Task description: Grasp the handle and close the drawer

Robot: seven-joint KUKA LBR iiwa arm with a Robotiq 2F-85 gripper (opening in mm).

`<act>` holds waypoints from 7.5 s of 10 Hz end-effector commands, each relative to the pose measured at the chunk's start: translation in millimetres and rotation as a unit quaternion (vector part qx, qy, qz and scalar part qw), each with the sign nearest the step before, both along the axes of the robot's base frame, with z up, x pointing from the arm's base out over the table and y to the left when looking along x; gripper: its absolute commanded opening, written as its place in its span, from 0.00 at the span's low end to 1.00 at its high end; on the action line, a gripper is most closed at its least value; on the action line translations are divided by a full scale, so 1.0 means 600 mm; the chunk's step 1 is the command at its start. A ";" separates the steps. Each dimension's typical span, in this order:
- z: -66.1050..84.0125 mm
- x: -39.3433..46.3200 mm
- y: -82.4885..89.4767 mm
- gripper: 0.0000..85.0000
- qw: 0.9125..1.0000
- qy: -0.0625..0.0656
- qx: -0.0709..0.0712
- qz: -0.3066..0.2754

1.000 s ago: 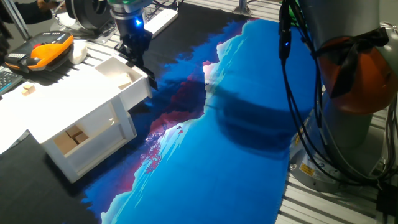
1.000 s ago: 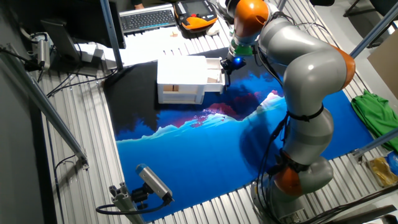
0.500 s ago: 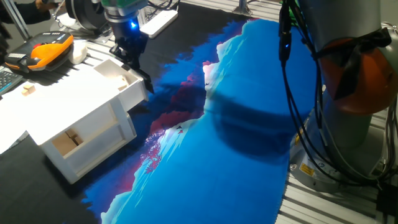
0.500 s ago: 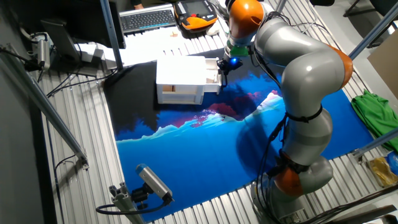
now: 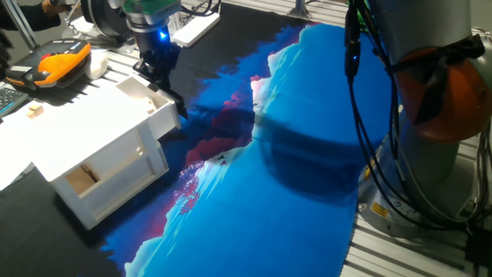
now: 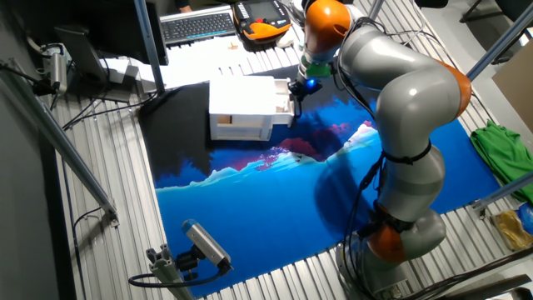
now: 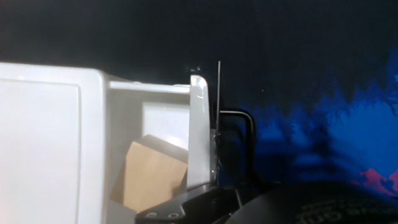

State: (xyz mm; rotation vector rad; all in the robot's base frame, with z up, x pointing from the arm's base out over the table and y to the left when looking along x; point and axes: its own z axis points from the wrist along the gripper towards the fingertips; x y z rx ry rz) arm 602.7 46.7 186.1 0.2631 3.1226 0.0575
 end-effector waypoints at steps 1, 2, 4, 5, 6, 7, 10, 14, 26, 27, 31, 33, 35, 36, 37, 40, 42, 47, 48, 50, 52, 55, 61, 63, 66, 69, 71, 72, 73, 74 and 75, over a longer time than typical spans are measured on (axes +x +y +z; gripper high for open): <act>0.001 0.001 0.000 0.00 1.000 -0.001 0.001 0.005; 0.001 0.001 0.001 0.00 1.000 -0.001 0.002 0.007; -0.001 0.000 0.008 0.00 1.000 -0.002 0.000 -0.001; -0.001 -0.003 0.016 0.00 1.000 -0.001 -0.005 -0.010; 0.001 -0.005 0.022 0.00 1.000 0.000 -0.005 -0.013; 0.003 -0.007 0.026 0.00 1.000 0.001 -0.004 -0.015; 0.002 -0.005 0.033 0.00 1.000 -0.001 -0.006 -0.012; -0.008 -0.012 0.064 0.00 1.000 -0.006 -0.010 -0.024; -0.016 -0.021 0.111 0.00 0.999 -0.010 -0.013 -0.036; -0.011 -0.021 0.112 0.00 0.999 -0.009 -0.013 -0.036; -0.005 -0.017 0.118 0.00 0.999 -0.006 -0.012 -0.038; -0.007 -0.018 0.120 0.00 0.999 -0.006 -0.011 -0.040; -0.008 -0.018 0.124 0.00 0.999 -0.006 -0.011 -0.041; -0.010 -0.018 0.128 0.00 0.999 -0.007 -0.010 -0.042; -0.013 -0.020 0.135 0.00 0.999 -0.008 -0.011 -0.044; -0.015 -0.021 0.138 0.00 0.999 -0.009 -0.009 -0.038; -0.015 -0.021 0.138 0.00 0.999 -0.009 -0.004 -0.035; -0.015 -0.021 0.138 0.20 0.999 -0.013 -0.003 -0.041; -0.015 -0.021 0.138 0.20 0.999 -0.012 -0.003 -0.043; -0.015 -0.021 0.138 0.20 0.999 -0.014 0.002 -0.049; -0.015 -0.021 0.138 0.20 0.999 -0.014 0.004 -0.051; -0.016 -0.022 0.140 0.20 0.998 -0.013 0.003 -0.059; -0.017 -0.022 0.141 0.20 0.998 -0.014 0.003 -0.069; -0.016 -0.022 0.142 0.20 0.997 -0.017 0.010 -0.076; -0.014 -0.022 0.142 0.20 0.997 -0.023 0.006 -0.075; -0.007 -0.023 0.142 0.40 0.997 -0.024 -0.001 -0.073; -0.003 -0.023 0.142 0.40 0.997 -0.026 -0.001 -0.072; 0.000 -0.024 0.142 0.20 0.997 -0.027 0.001 -0.073; 0.006 -0.025 0.142 0.20 0.997 -0.026 0.001 -0.073; 0.015 -0.025 0.141 0.20 0.997 -0.023 0.000 -0.072; 0.024 -0.025 0.138 0.20 0.997 -0.019 0.000 -0.070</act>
